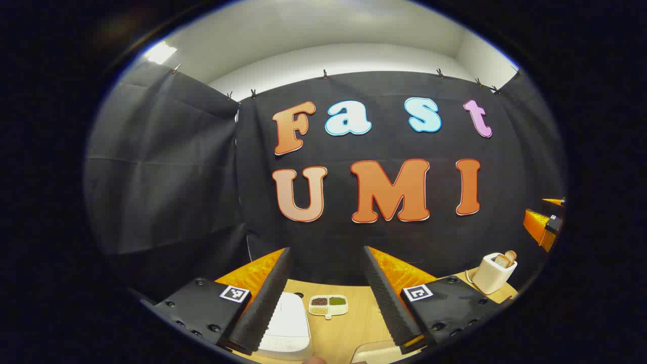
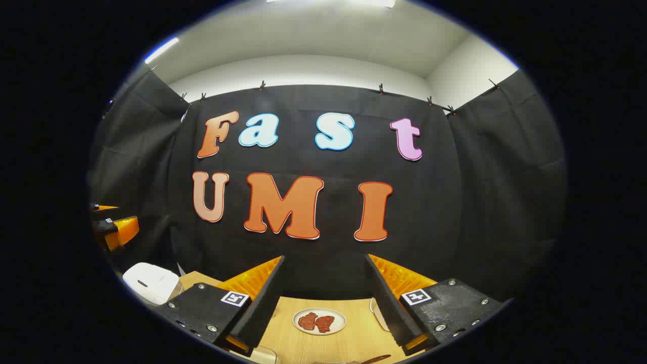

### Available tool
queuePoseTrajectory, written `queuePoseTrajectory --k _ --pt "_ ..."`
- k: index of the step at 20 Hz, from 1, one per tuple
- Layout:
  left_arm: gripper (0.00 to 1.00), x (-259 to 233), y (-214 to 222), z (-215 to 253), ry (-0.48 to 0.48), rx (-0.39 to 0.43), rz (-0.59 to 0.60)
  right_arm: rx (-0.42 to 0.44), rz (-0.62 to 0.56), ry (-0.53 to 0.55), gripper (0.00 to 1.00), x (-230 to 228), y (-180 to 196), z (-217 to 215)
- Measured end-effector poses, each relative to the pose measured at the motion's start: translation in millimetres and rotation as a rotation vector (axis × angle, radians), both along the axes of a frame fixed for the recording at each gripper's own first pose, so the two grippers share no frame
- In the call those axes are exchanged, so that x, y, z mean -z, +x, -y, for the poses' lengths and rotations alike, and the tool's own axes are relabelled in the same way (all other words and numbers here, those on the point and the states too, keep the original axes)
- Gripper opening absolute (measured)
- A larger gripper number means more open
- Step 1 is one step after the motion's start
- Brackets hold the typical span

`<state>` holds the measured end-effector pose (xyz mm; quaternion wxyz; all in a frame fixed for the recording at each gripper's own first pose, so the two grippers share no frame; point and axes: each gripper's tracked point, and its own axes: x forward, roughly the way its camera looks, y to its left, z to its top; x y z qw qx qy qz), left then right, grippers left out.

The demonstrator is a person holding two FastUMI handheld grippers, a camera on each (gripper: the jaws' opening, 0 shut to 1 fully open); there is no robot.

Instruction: Close the left gripper, press the button to open the rice cooker; take a wooden spoon from the chopstick holder with the right hand, scoop a spoonful of rice and pour it into the rice cooker, then put the wooden spoon back into the chopstick holder.

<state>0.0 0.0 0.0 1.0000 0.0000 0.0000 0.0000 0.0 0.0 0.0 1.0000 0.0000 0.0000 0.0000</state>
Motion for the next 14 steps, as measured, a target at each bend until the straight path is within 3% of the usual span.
queuePoseTrajectory --k 2,4,5,7,12,14 --pt "1.00 3 -1 1 -0.001 0.006 -0.021 0.011 -0.009 0.013 0.94 6 -4 5" --pt "0.92 6 -6 -9 0.010 -0.006 -0.036 0.005 -0.034 0.029 0.94 14 -9 4" --pt "0.97 6 -7 -14 0.007 -0.018 -0.034 -0.001 -0.040 0.032 0.94 16 -11 2" --pt "0.93 8 -9 -21 0.001 -0.035 -0.040 -0.001 -0.053 0.021 0.94 20 -15 2" --pt "1.00 7 -15 -35 0.014 -0.054 -0.033 0.000 -0.059 0.017 0.94 20 -19 -2" --pt "0.92 5 -17 -37 0.018 -0.052 -0.023 0.004 -0.058 0.019 0.92 20 -20 -2"
